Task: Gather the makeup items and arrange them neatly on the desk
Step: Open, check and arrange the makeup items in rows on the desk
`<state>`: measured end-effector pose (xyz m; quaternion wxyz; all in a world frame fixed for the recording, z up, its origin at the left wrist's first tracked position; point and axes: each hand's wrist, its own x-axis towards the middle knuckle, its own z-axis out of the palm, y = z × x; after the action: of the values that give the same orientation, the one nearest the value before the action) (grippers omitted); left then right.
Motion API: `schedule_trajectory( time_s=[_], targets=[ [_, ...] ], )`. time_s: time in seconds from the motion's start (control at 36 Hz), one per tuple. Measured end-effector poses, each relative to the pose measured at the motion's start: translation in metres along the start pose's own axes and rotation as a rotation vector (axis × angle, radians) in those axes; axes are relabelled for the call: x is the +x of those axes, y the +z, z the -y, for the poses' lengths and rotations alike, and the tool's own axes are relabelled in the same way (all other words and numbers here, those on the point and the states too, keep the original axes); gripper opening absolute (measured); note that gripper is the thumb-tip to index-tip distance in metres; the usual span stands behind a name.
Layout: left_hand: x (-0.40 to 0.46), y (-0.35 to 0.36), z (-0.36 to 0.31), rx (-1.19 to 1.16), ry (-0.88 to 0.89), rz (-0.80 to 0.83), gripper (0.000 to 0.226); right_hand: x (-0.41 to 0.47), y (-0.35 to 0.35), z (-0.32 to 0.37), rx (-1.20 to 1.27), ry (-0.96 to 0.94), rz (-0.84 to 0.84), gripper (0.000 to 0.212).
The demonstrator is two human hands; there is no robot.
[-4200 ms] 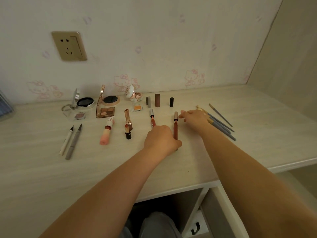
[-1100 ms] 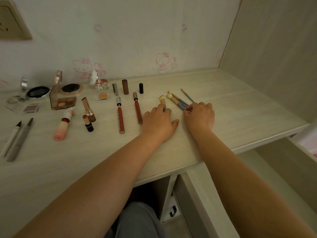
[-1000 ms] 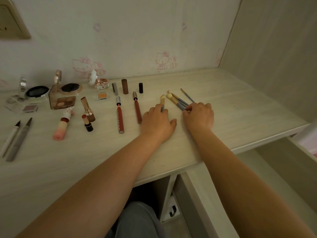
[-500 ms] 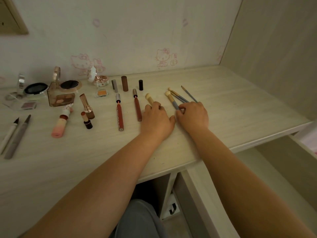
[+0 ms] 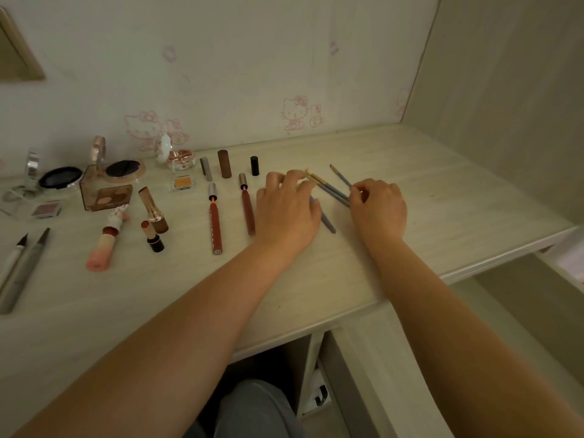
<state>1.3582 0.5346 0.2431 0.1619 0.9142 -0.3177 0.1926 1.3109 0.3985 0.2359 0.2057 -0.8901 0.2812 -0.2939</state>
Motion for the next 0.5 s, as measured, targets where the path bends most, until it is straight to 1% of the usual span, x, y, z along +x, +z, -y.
schedule_trajectory(
  time_s=[0.06,0.11,0.19,0.28,0.36,0.5],
  targets=[
    [0.014,0.000,-0.004,0.011,0.077,0.055,0.039,0.007,-0.003,-0.010,-0.021,0.045,-0.005,0.026],
    [0.028,0.003,-0.008,0.033,0.148,0.161,0.042,0.013,-0.003,-0.016,-0.041,0.095,0.034,0.026],
    [0.043,0.011,-0.012,0.104,0.218,0.312,0.045,0.018,0.002,-0.019,-0.085,0.096,0.102,0.027],
    [0.049,0.017,-0.016,0.145,0.236,0.411,0.048,0.022,0.004,-0.020,-0.115,0.117,0.146,0.030],
    [0.050,0.021,-0.017,0.157,0.244,0.489,0.053,0.024,0.005,-0.021,-0.115,0.128,0.155,0.030],
    [0.045,0.026,-0.015,0.183,0.231,0.584,0.063,0.023,0.005,-0.020,-0.120,0.114,0.179,0.029]
  ],
)
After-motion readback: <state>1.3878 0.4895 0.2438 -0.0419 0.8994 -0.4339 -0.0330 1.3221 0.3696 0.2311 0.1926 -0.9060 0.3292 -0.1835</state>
